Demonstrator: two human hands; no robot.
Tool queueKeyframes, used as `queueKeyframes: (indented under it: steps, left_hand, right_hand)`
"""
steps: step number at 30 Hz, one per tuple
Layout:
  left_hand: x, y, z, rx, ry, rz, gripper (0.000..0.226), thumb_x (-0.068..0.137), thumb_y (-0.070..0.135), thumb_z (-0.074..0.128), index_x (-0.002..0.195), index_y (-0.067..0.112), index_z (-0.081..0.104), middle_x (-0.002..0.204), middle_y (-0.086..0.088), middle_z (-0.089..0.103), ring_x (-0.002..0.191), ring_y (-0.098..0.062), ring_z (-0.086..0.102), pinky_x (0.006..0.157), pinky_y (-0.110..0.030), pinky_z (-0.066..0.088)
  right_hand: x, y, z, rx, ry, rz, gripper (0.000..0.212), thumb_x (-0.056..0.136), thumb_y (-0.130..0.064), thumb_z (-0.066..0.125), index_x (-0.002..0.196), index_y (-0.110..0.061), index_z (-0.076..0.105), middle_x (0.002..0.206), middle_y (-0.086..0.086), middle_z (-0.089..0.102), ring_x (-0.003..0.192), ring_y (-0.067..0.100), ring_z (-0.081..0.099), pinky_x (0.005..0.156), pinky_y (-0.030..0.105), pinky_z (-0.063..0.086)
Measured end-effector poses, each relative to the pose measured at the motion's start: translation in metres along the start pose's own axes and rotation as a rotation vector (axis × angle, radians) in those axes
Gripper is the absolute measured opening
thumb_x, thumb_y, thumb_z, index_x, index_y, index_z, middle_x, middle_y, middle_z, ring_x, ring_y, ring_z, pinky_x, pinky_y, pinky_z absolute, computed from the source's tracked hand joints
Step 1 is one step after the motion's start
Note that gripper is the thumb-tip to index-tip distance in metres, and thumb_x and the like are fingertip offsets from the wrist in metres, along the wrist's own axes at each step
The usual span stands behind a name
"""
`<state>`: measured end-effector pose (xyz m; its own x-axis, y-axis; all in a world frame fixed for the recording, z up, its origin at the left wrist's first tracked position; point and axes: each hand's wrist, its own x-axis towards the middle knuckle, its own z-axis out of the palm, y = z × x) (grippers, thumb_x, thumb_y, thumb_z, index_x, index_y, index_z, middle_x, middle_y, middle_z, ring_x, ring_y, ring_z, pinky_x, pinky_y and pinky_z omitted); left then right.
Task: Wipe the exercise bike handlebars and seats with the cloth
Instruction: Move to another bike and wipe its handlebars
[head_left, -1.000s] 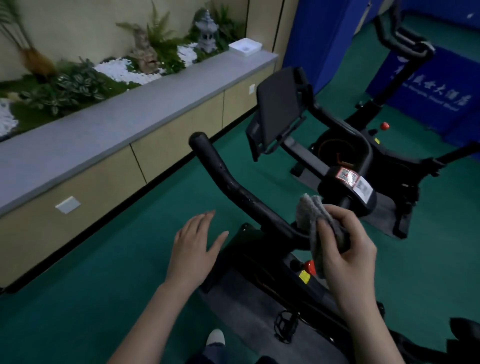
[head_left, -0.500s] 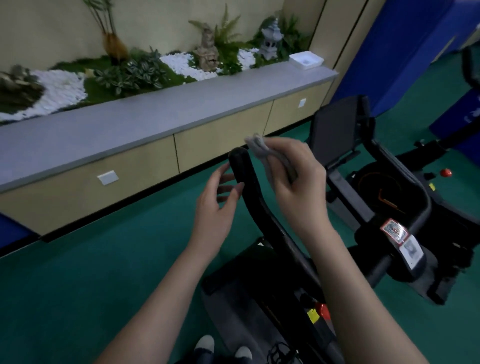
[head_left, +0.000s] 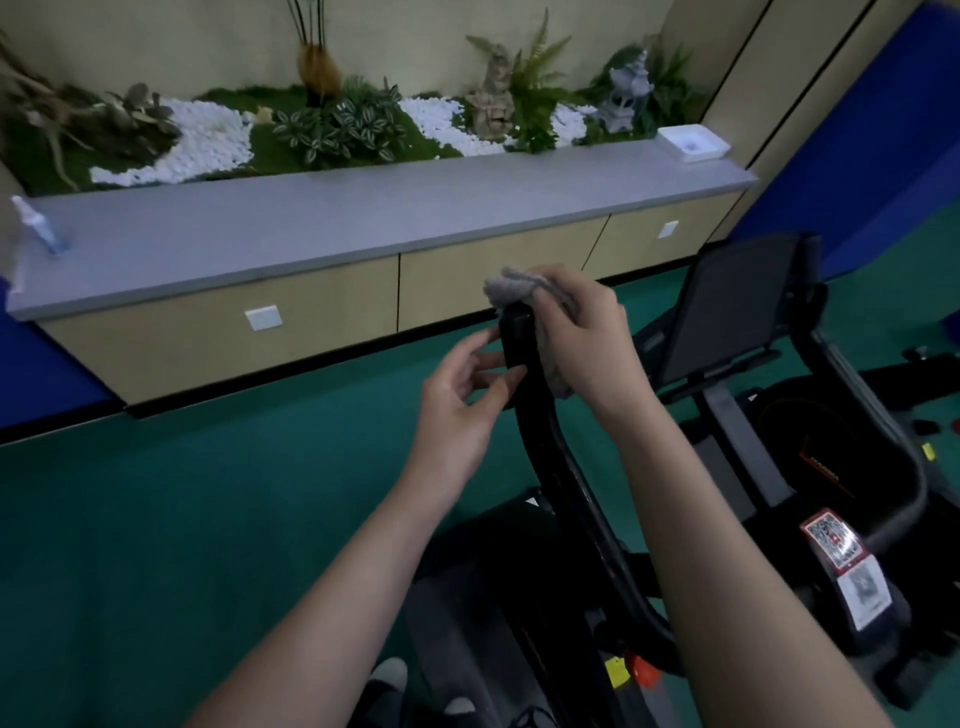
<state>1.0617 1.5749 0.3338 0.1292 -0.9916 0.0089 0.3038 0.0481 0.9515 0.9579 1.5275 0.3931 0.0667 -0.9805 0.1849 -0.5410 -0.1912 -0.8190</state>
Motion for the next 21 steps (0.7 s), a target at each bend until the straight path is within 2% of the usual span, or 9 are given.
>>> queueKeyframes:
  steps: [3,5,7,9,10,11,14,17,21]
  left_hand:
    - [-0.001,0.000,0.000,-0.007,0.009,-0.004,0.037,0.086,-0.006,0.060,0.108,0.024,0.057,0.095,-0.006,0.066,0.093,-0.019,0.063,0.077,-0.017,0.051]
    - [-0.002,-0.001,-0.001,0.004,0.007,-0.003,0.034,0.086,0.001,0.064,0.109,0.025,0.058,0.093,-0.003,0.068,0.090,-0.010,0.065,0.076,-0.015,0.050]
    - [-0.004,-0.002,-0.002,-0.014,0.002,-0.008,0.033,0.087,0.003,0.064,0.110,0.025,0.059,0.089,0.000,0.067,0.083,-0.001,0.065,0.071,-0.011,0.049]
    - [-0.006,-0.003,-0.003,-0.036,-0.003,-0.019,0.032,0.088,0.004,0.062,0.112,0.025,0.059,0.091,-0.002,0.066,0.081,0.002,0.064,0.069,-0.012,0.049]
    - [-0.007,-0.004,-0.004,-0.050,-0.003,-0.026,0.032,0.089,0.005,0.062,0.113,0.026,0.059,0.093,-0.002,0.065,0.082,0.001,0.064,0.069,-0.012,0.049]
    - [-0.008,-0.004,-0.005,-0.062,-0.006,-0.036,0.032,0.089,0.005,0.061,0.113,0.026,0.059,0.095,-0.002,0.066,0.084,0.000,0.064,0.070,-0.013,0.049]
    - [-0.009,-0.003,-0.007,-0.085,-0.028,-0.061,0.031,0.090,0.004,0.060,0.112,0.026,0.060,0.097,-0.004,0.066,0.088,-0.008,0.064,0.073,-0.017,0.052]
    - [-0.008,-0.002,-0.009,-0.112,-0.066,-0.087,0.034,0.091,-0.004,0.053,0.112,0.022,0.060,0.096,-0.007,0.064,0.089,-0.014,0.063,0.080,-0.026,0.055]
    - [-0.009,-0.005,-0.011,-0.112,-0.076,-0.130,0.040,0.090,-0.016,0.043,0.121,0.007,0.056,0.095,-0.003,0.067,0.085,-0.012,0.065,0.080,-0.029,0.054]
  right_hand:
    - [0.002,0.001,0.005,0.204,-0.016,0.205,0.019,0.097,-0.013,0.045,0.093,-0.013,0.064,0.094,0.009,0.068,0.095,0.029,0.065,0.085,0.043,0.051]
    - [-0.011,0.008,0.006,0.278,0.006,0.259,0.021,0.099,-0.012,0.042,0.087,-0.008,0.060,0.086,0.012,0.063,0.084,0.028,0.061,0.077,0.041,0.047]
    - [-0.028,0.016,0.006,0.201,0.025,0.247,0.019,0.099,-0.012,0.042,0.097,-0.008,0.060,0.087,0.007,0.065,0.085,0.020,0.061,0.077,0.037,0.046]
    - [-0.047,0.017,0.009,0.076,0.101,0.162,0.020,0.097,-0.010,0.045,0.104,-0.017,0.062,0.087,-0.007,0.066,0.083,0.002,0.061,0.072,0.020,0.046]
    - [-0.055,0.015,0.013,0.030,0.166,0.102,0.022,0.096,-0.009,0.047,0.109,-0.017,0.063,0.090,-0.010,0.067,0.084,-0.003,0.060,0.072,0.013,0.046]
    - [-0.062,0.013,0.018,-0.011,0.238,0.046,0.024,0.094,-0.008,0.050,0.114,-0.013,0.064,0.097,-0.007,0.067,0.090,-0.002,0.061,0.076,0.011,0.046]
    - [-0.065,0.011,0.027,-0.089,0.405,-0.117,0.027,0.091,-0.002,0.057,0.117,-0.002,0.065,0.114,0.011,0.061,0.108,0.023,0.059,0.093,0.027,0.047]
    - [-0.067,0.015,0.028,-0.188,0.433,-0.288,0.025,0.087,0.004,0.061,0.111,0.002,0.067,0.109,0.019,0.056,0.102,0.031,0.056,0.089,0.028,0.047]
    - [-0.092,0.024,0.025,-0.243,0.355,-0.336,0.021,0.086,0.000,0.065,0.106,-0.001,0.070,0.104,0.013,0.058,0.094,0.030,0.057,0.082,0.024,0.047]
